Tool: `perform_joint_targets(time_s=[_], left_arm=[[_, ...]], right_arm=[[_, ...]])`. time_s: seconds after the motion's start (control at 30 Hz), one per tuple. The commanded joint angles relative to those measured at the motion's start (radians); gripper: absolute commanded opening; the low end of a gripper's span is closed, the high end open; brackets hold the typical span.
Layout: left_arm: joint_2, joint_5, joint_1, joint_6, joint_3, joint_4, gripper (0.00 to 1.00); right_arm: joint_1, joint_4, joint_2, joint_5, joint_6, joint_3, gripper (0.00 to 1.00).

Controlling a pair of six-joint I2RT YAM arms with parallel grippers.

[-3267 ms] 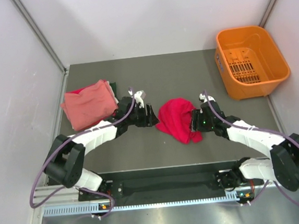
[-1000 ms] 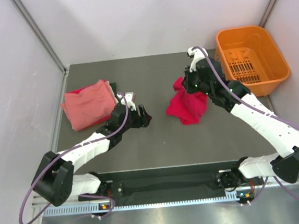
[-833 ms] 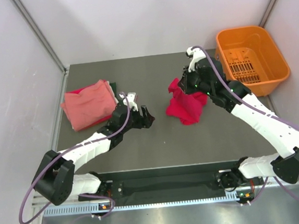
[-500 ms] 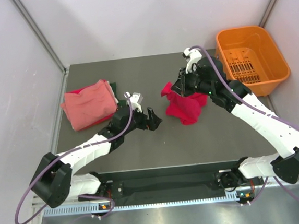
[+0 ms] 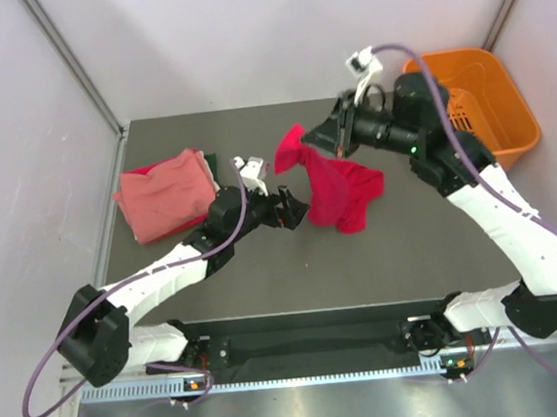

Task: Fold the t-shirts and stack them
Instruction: Flatten the tshirt out

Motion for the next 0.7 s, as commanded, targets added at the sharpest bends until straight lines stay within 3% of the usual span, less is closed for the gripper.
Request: perform_joint_targets(time_s=[0.0,0.13,0.23,0.37,0.5,0.67], left_arm=[[0.059,-0.056,-0.01,-0.02,0.108,0.033,0.99],[0.059,-0.076,-0.01,-0.031,0.102,0.035,0.98],[0.024,-0.09,-0.01,-0.022,0.058,0.024,0.99],[-0.017,-0.16,-0.01,-0.019,0.021,-0.058,0.99],[0.007,-0.173,-0.01,-0.021,0.015,-0.109,0.99],[0.094,-0.094,-0.01,-0.059,0.004,-0.093,0.98]], right_arm=[[0.013,0.015,0.024,-0.053,0.041,0.234,0.0],[0.007,-0.128,0.097,0.135,-0.037,0.572,0.0],[-0.005,-0.148,0.079,0.356,-0.101,0.663,0.0],[-0.008,-0.125,0.009,0.649,-0.173,0.604,0.0],[-0.008,-0.055,-0.097,0.755,-0.21,0.406,0.0],[-0.011,-0.041,-0.13,0.875,-0.239,0.32,0.0]])
